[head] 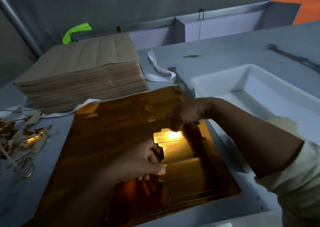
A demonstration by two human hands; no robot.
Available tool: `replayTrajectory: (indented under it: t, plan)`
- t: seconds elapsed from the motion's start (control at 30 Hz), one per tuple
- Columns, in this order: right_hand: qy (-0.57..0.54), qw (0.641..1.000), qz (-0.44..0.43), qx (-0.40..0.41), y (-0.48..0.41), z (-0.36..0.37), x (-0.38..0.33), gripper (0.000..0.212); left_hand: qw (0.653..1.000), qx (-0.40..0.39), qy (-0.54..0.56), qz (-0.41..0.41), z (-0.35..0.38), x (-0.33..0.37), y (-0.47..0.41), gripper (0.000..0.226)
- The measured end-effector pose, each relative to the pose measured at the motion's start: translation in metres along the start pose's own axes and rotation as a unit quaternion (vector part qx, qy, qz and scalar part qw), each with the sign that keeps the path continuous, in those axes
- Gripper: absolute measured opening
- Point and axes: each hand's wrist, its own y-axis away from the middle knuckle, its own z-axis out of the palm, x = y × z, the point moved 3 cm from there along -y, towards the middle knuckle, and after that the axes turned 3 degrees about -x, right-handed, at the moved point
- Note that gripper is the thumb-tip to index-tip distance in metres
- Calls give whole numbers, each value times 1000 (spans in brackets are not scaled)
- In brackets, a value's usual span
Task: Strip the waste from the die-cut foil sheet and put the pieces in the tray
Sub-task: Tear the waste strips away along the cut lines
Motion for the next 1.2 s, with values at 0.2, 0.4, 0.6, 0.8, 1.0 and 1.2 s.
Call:
replayTrajectory:
  t: [0.2, 0.4, 0.6, 0.8, 1.0, 1.2]
  plan:
    - [-26, 1000, -4, 0, 0, -1, 0, 6, 999, -36, 41, 1, -2, -5, 0, 40]
    - [-26, 1000, -8, 8, 3, -1, -2, 10, 998, -55, 39, 13, -1, -4, -2, 35]
    - [-14, 1000, -9, 5, 2, 0, -3, 9, 996, -65, 66, 15, -3, 0, 0, 56]
    - [-6, 1000, -21, 5, 2, 0, -4, 2, 983, 52, 168, -58, -1, 5, -10, 54]
    - [-31, 993, -53, 105, 5, -7, -8, 15, 937, 132, 322, -20, 0, 4, -9, 15]
    - [-98, 921, -97, 364, 19, -26, -9, 12, 903, 141, 405, -9, -9, -10, -4, 18]
